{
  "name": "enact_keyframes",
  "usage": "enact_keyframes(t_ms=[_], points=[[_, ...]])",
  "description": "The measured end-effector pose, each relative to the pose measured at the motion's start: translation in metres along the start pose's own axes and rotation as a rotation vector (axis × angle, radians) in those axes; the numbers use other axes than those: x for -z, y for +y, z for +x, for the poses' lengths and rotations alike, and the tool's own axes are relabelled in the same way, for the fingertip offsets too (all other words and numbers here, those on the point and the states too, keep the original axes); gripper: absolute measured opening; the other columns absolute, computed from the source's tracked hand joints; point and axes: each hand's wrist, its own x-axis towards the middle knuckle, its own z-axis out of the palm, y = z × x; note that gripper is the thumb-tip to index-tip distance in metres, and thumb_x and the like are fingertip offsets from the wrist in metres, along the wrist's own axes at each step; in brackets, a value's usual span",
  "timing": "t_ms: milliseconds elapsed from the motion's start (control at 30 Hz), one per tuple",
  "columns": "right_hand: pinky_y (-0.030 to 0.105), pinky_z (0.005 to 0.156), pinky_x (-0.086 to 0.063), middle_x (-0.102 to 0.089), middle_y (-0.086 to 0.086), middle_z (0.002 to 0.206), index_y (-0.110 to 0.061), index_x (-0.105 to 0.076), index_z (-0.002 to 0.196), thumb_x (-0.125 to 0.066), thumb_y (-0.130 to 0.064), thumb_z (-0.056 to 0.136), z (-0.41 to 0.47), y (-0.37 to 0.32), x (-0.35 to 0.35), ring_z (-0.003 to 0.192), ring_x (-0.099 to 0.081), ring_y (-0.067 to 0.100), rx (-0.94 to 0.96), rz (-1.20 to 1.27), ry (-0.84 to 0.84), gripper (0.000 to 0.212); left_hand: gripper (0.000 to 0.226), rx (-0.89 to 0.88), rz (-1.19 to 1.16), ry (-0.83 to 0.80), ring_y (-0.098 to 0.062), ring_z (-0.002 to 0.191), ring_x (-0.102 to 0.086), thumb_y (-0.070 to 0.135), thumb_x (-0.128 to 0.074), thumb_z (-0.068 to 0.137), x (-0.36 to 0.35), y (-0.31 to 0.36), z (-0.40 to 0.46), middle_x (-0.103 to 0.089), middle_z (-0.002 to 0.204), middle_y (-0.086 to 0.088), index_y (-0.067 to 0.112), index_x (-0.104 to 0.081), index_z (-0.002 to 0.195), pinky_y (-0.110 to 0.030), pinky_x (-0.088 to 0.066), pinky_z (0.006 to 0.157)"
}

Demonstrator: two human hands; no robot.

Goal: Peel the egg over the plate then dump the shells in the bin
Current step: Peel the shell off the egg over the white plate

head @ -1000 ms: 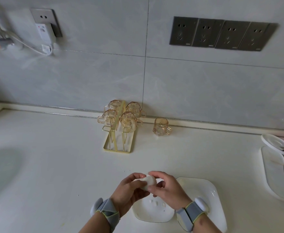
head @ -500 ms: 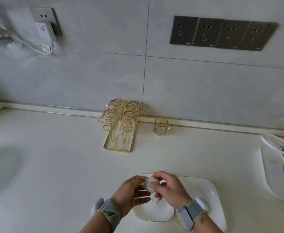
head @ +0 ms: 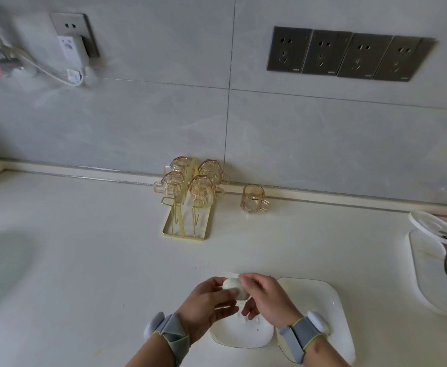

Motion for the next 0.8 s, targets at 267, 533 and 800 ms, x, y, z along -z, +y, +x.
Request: enact_keyframes(t_ms=[267,533,800], points=[[0.023,0.065,-0.058,-0.071,-0.005,0.102,-0.033,-0.069,0.108,-0.067,-0.021,0.089,-0.0022,-0.0059,0.0053,0.071,-0.066,0.009,0.129,-0.130,0.002,0.022,0.040,-0.008,-0.072,0.069,-0.027,0.081,-0.073,0.016,-0.079,0.075,-0.0001,0.0020,-0.0013,-0.074,0.092,-0.020,-0.003,-0.056,0.101,-0.033,-0.059,0.071],[0.036,0.071,-0.063,-0.072,0.008,0.104,-0.012,-0.067,0.115,-0.059,-0.008,0.095,-0.0017,-0.0053,0.0069,0.072,-0.067,0.020,0.125,-0.096,0.033,0.022,0.020,-0.051,-0.069,0.033,-0.027,0.071,-0.066,-0.008,-0.069,0.082,0.0038,0.0005,-0.0029,-0.068,0.088,-0.020,0.001,-0.059,0.096,-0.034,-0.059,0.070],[0.039,0.070,-0.062,-0.073,0.016,0.083,-0.013,-0.070,0.112,-0.054,-0.006,0.096,0.0003,0.0002,0.0028,0.069,-0.066,0.018,0.125,-0.031,0.009,0.024,0.036,-0.052,-0.028,0.015,-0.032,0.090,-0.070,0.003,-0.075,0.081,0.0040,0.0020,-0.0039,-0.070,0.106,-0.026,0.000,-0.063,0.114,-0.038,-0.057,0.080]])
